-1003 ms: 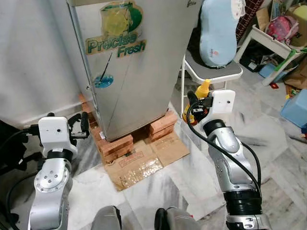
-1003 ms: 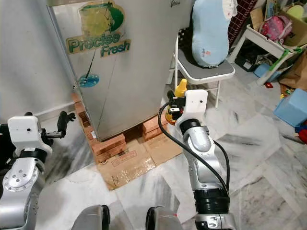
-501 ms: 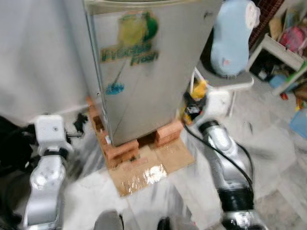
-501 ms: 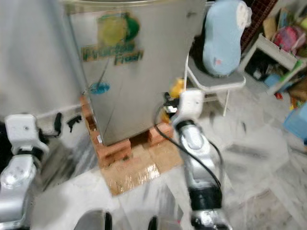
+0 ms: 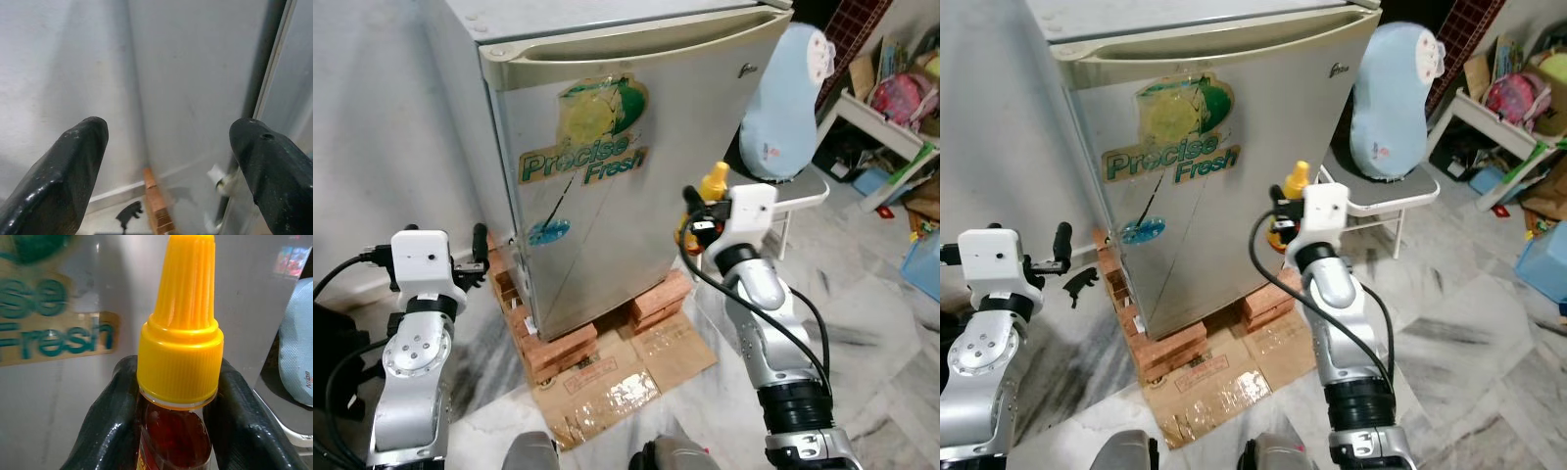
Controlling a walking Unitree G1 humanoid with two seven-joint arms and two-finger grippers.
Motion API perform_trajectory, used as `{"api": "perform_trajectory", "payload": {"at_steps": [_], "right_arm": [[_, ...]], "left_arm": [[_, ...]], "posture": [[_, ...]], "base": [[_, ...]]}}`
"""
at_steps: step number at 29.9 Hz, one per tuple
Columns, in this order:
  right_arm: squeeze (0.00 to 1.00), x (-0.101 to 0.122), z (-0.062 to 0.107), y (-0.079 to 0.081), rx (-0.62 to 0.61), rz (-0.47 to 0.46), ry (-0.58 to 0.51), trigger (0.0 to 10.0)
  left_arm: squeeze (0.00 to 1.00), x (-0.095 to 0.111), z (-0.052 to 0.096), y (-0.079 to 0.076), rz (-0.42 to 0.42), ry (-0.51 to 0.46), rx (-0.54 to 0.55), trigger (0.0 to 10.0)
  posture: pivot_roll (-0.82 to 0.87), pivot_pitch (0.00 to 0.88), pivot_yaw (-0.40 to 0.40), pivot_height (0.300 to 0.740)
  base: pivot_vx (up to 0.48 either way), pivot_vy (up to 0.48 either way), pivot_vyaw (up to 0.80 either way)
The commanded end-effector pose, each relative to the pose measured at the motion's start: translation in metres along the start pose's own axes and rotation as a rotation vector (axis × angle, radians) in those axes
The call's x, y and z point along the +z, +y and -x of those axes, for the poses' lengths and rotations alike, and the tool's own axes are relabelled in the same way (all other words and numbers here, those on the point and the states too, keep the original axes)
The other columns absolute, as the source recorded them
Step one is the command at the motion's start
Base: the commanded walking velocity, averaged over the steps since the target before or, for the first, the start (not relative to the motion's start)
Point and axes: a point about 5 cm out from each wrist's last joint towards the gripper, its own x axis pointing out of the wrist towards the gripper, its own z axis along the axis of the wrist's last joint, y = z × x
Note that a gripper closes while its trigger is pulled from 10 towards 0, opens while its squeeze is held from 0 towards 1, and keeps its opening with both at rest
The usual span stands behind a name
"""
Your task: Restocking fridge
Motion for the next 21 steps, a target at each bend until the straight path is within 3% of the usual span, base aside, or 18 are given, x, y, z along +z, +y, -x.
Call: {"api": "perform_trajectory", "payload": {"at_steps": [1,2,8,17,21], "right_arm": [[0.0,0.008,0.001,-0.014,-0.043,0.021,-0.034,10.0],[0.0,0.008,0.001,-0.015,-0.043,0.026,-0.031,10.0],[0.0,0.008,0.003,-0.017,-0.046,0.043,-0.026,10.0],[0.0,0.008,0.005,-0.021,-0.047,0.059,-0.02,10.0],[0.0,0.008,0.004,-0.02,-0.044,0.062,-0.021,10.0]], "left_arm": [[0.0,-0.004,-0.002,-0.011,0.024,0.029,-0.05,10.0],[0.0,-0.003,-0.009,-0.015,0.03,0.034,-0.104,10.0],[0.0,0.005,-0.022,-0.018,0.078,0.023,-0.195,10.0],[0.0,0.003,-0.023,-0.03,0.109,0.046,-0.303,10.0],[0.0,0.003,-0.014,-0.051,0.13,0.063,-0.464,10.0]], "posture": [[0.1,0.092,-0.096,0.74],[0.1,0.092,-0.096,0.74],[0.08,0.102,-0.097,0.74],[0.07,0.108,-0.099,0.74],[0.07,0.107,-0.103,0.74]], "base": [[0.0,0.0,0.0],[0.0,0.0,0.0],[0.0,0.0,0.0],[0.0,0.0,0.0],[0.0,0.0,0.0]]}}
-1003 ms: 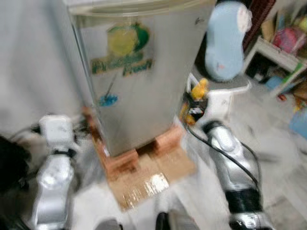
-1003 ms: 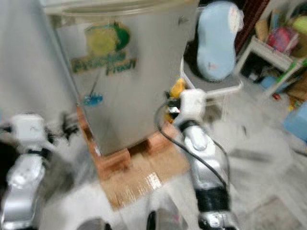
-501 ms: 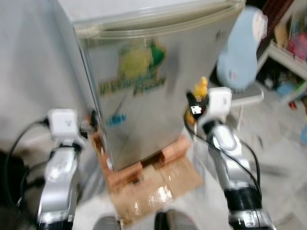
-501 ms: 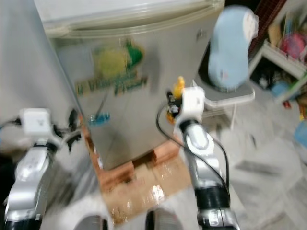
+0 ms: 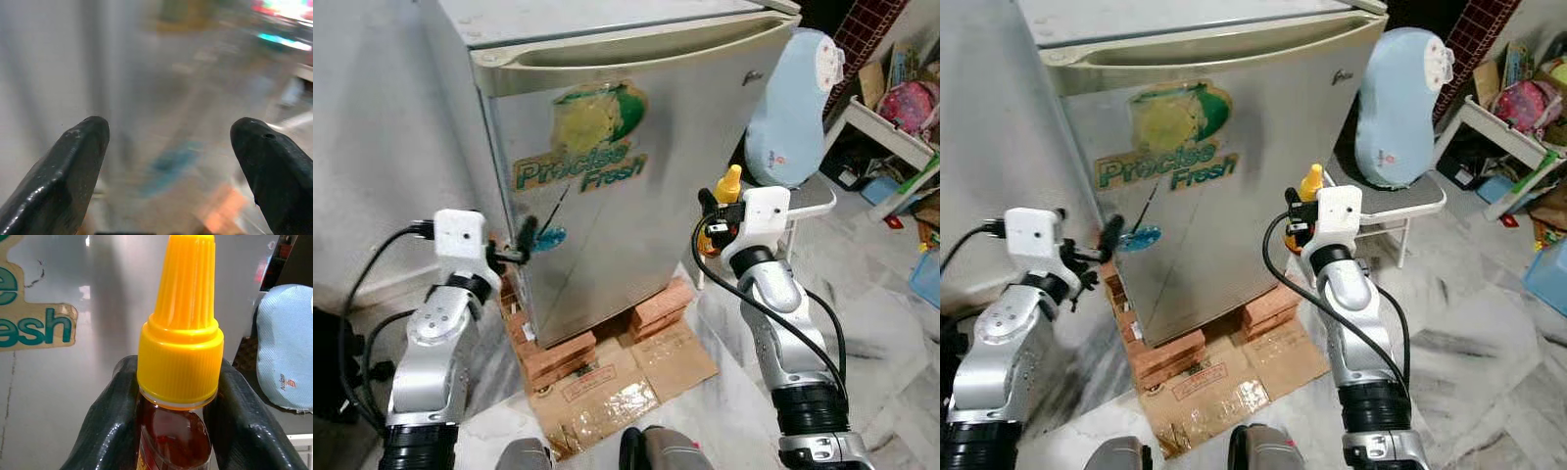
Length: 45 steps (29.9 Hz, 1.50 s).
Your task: Restocking fridge
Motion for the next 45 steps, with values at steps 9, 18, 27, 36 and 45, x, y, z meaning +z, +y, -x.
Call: {"api": "perform_trajectory", "payload": {"at_steps": [9,18,27,36,45], "right_arm": [[0.0,0.008,0.001,-0.008,-0.016,0.031,-0.03,10.0],[0.0,0.007,0.002,-0.01,-0.022,0.045,-0.028,10.0],[0.0,0.005,0.004,-0.011,-0.017,0.056,-0.021,10.0],[0.0,0.003,0.001,-0.006,0.001,0.054,-0.017,10.0],[0.0,0.005,0.001,-0.008,-0.001,0.064,-0.025,10.0]], "left_arm": [[0.0,-0.007,0.004,-0.024,0.005,0.048,-0.171,10.0],[0.0,0.005,0.005,-0.003,-0.015,-0.015,-0.013,10.0],[0.0,-0.009,0.038,-0.01,0.011,0.032,0.053,10.0],[0.0,-0.004,0.036,0.029,-0.014,0.023,0.27,10.0],[0.0,0.009,0.004,0.021,-0.005,0.006,0.119,10.0]], "posture": [[0.07,0.105,-0.104,0.74],[0.07,0.121,-0.104,0.74],[0.08,0.129,-0.104,0.74],[0.09,0.127,-0.116,0.74],[0.07,0.111,-0.113,0.74]], "base": [[0.0,0.0,0.0],[0.0,0.0,0.0],[0.0,0.0,0.0],[0.0,0.0,0.0],[0.0,0.0,0.0]]}}
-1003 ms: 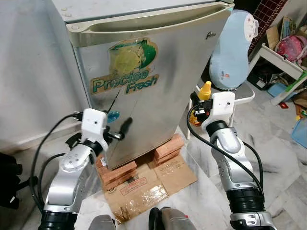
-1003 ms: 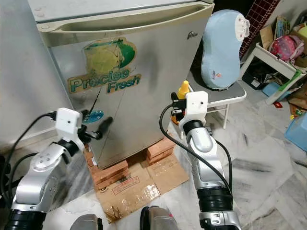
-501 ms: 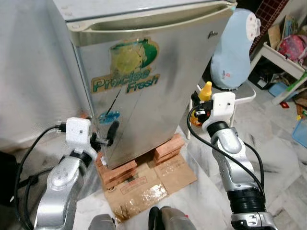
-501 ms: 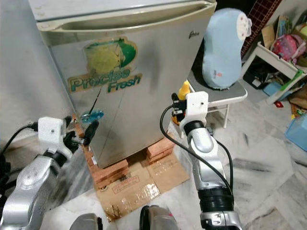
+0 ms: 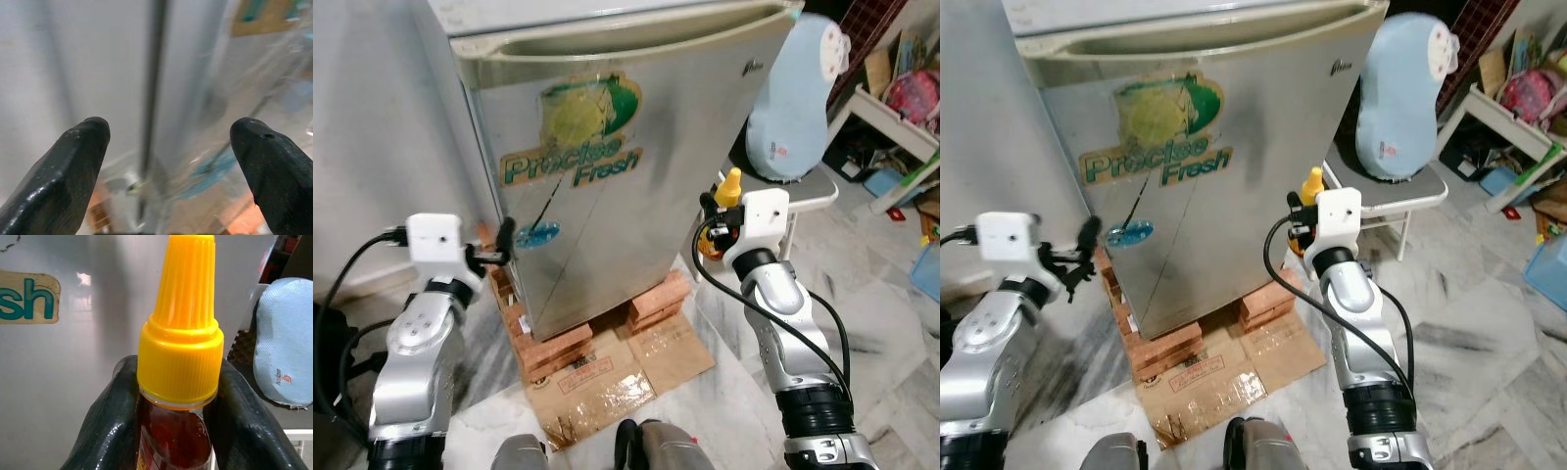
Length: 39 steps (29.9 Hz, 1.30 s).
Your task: Restocking fridge
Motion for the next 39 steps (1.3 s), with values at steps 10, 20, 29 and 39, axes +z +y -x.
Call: {"api": "perform_trajectory", "payload": {"at_steps": [10,20,29,39], "right_arm": [[0.0,0.008,-0.001,-0.006,-0.012,0.031,-0.043,10.0],[0.0,0.009,-0.002,-0.005,-0.009,0.03,-0.047,10.0],[0.0,0.005,0.003,-0.016,-0.066,0.087,-0.034,10.0],[0.0,-0.005,0.005,-0.045,-0.273,0.219,0.049,10.0]], "left_arm": [[0.0,-0.002,-0.022,-0.004,-0.054,0.01,-0.061,10.0],[0.0,0.006,-0.042,-0.003,-0.037,-0.021,-0.065,10.0],[0.0,0.0,-0.035,-0.079,-0.006,0.039,-0.53,10.0],[0.0,0.006,-0.012,-0.127,0.033,0.01,-0.724,10.0]], "posture": [[0.06,0.107,-0.111,0.74],[0.06,0.103,-0.112,0.74],[0.04,0.101,-0.108,0.74],[0.05,0.098,-0.109,0.74]], "base": [[0.0,0.0,0.0],[0.0,0.0,0.0],[0.0,0.0,0.0],[0.0,0.0,-0.1]]}}
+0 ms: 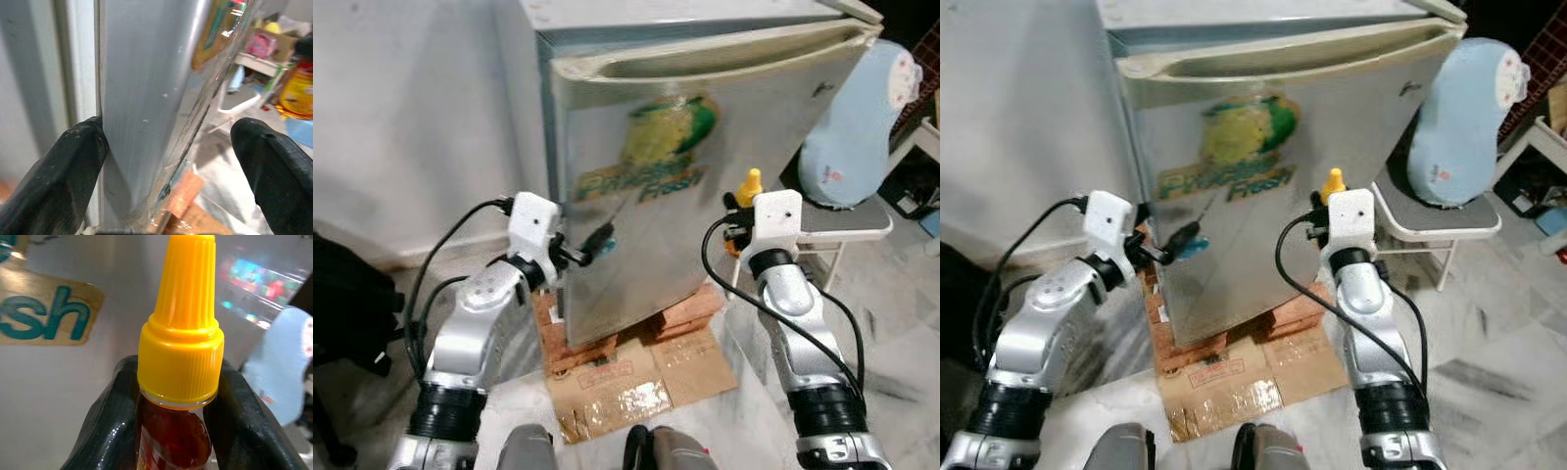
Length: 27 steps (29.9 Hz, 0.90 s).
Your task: Restocking fridge
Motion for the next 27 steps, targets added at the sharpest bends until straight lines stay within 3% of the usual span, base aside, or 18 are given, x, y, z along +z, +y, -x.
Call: {"api": "perform_trajectory", "payload": {"at_steps": [1,12,22,27], "right_arm": [[0.0,-0.002,-0.002,-0.016,-0.097,0.033,0.023,10.0],[0.0,-0.009,0.0,-0.023,-0.155,0.045,0.054,10.0],[0.0,-0.015,0.016,-0.03,-0.208,0.075,0.081,10.0],[0.0,-0.015,0.029,-0.023,-0.146,0.004,0.073,10.0]], "left_arm": [[0.0,0.009,-0.014,-0.041,0.007,-0.041,-0.186,10.0],[0.0,0.012,-0.01,-0.046,0.03,-0.059,-0.17,10.0],[0.0,0.017,-0.011,-0.043,0.013,-0.076,-0.156,10.0],[0.0,0.018,-0.01,-0.043,0.011,-0.076,-0.153,10.0]], "posture": [[0.05,0.098,-0.108,0.74],[0.05,0.107,-0.102,0.74],[0.05,0.106,-0.098,0.74],[0.04,0.103,-0.096,0.74]], "base": [[0.0,0.0,-0.79],[0.0,0.0,-0.79],[0.0,-0.33,-0.78],[0.0,-0.415,-0.39]]}}
